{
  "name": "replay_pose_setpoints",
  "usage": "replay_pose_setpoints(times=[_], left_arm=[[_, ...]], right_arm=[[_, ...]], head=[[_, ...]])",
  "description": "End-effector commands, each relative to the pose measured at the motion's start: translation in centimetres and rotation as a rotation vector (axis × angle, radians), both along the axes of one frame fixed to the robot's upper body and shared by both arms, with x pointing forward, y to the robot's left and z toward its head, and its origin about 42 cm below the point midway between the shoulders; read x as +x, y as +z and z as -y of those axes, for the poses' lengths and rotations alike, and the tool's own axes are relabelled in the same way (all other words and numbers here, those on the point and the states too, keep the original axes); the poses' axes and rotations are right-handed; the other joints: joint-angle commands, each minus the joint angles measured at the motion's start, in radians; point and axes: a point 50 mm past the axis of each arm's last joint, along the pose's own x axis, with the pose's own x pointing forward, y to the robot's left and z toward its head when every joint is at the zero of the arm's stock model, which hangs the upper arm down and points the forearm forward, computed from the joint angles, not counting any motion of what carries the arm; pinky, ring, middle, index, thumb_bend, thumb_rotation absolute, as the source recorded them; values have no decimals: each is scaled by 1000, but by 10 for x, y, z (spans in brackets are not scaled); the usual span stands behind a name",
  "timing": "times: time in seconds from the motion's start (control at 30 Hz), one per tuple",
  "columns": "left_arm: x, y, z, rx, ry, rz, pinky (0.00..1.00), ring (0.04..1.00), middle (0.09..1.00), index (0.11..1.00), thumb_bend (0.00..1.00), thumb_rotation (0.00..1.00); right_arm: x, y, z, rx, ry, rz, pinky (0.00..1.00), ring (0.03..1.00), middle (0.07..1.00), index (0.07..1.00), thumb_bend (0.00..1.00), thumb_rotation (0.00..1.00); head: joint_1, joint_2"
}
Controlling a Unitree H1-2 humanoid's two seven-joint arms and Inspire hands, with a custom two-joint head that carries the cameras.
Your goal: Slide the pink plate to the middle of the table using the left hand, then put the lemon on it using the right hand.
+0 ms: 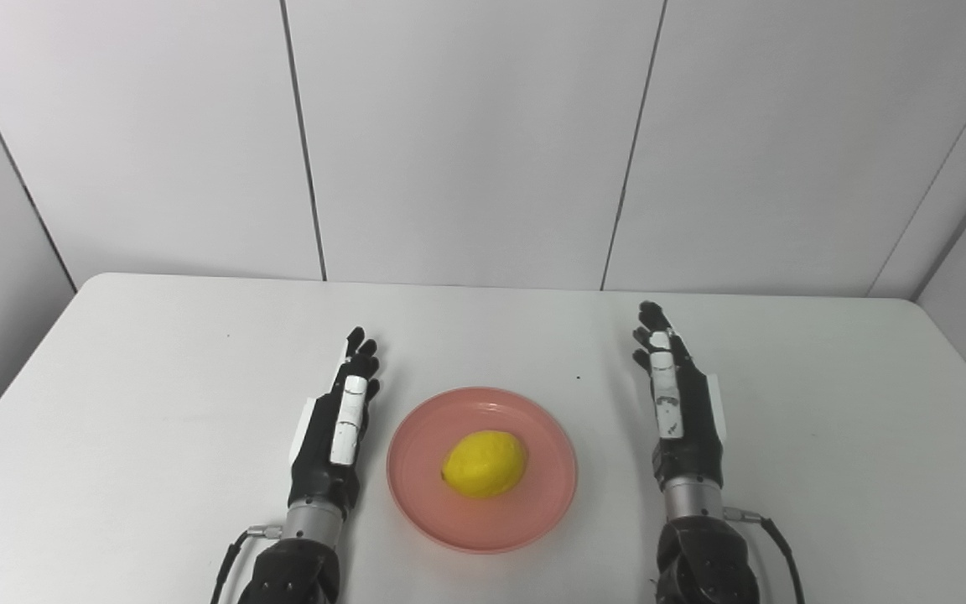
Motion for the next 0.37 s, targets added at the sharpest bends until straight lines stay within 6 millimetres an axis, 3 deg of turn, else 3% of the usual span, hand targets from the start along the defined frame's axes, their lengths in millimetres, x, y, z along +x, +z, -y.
replay_pose_setpoints(times=[0.0, 0.23, 0.33], left_arm=[[10, 17, -1, 32, 9, 50, 1000, 1000, 994, 1000, 875, 1000], [13, 12, -6, 53, 26, 36, 1000, 1000, 993, 1000, 880, 1000], [13, 11, -6, 44, 39, 28, 1000, 1000, 993, 1000, 853, 1000]], right_arm=[[2, 7, 0, 47, -1, 15, 998, 942, 948, 933, 728, 1000], [-4, -13, -3, 130, -4, -22, 944, 959, 953, 941, 718, 1000], [-6, -18, -4, 130, 7, -40, 984, 960, 956, 952, 719, 1000]], head=[[3, 1], [5, 7], [7, 7]])
